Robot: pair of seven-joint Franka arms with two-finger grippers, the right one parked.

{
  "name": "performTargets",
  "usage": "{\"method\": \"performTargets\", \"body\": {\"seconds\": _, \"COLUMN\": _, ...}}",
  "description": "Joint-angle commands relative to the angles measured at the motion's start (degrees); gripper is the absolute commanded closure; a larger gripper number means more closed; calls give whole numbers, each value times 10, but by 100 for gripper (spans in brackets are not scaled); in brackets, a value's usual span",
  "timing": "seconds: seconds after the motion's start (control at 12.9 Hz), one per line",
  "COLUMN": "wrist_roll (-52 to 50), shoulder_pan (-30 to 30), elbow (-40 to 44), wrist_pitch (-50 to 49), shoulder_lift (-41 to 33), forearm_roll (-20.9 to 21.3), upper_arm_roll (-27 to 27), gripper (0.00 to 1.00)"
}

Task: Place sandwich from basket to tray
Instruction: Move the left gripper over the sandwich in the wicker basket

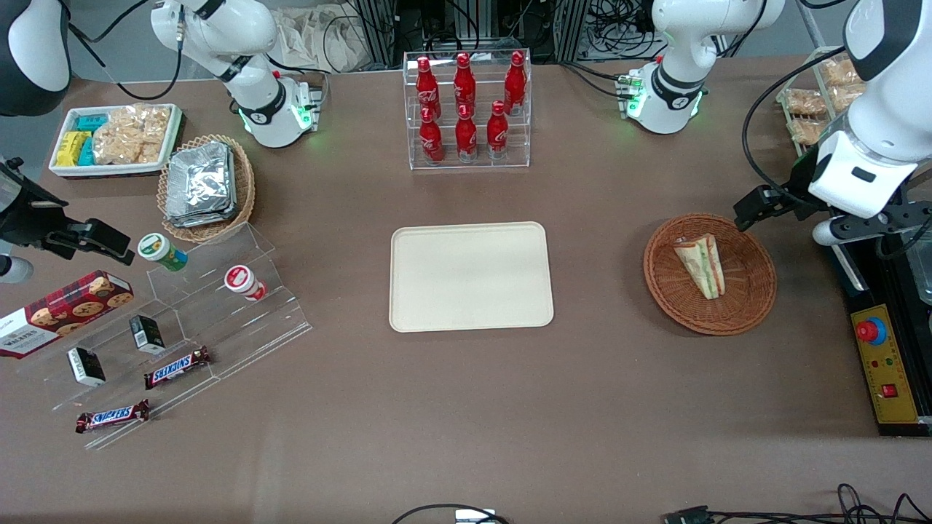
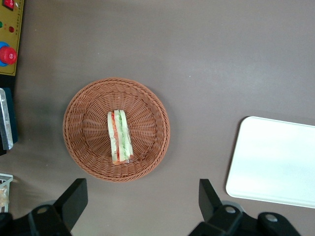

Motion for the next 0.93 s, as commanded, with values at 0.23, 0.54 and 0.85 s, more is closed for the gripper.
{"method": "performTargets", "body": {"seconds": 0.23, "wrist_roll": 3, "shoulder_pan": -2, "elbow": -5, "wrist_pitch": -38, "shoulder_lift": -4, "forearm_roll": 3, "upper_arm_roll": 14, "gripper": 0}}
{"method": "performTargets", "body": {"seconds": 0.54, "wrist_roll": -3, "shoulder_pan": 0, "elbow": -136, "wrist_pitch": 42, "shoulder_lift": -23, "forearm_roll": -3, "upper_arm_roll": 60, "gripper": 0}}
{"method": "performTargets", "body": {"seconds": 0.85, "wrist_roll": -5, "shoulder_pan": 0, "elbow": -309, "wrist_pitch": 237, "shoulder_lift": -40, "forearm_roll": -4, "upper_arm_roll": 67, "gripper": 0}}
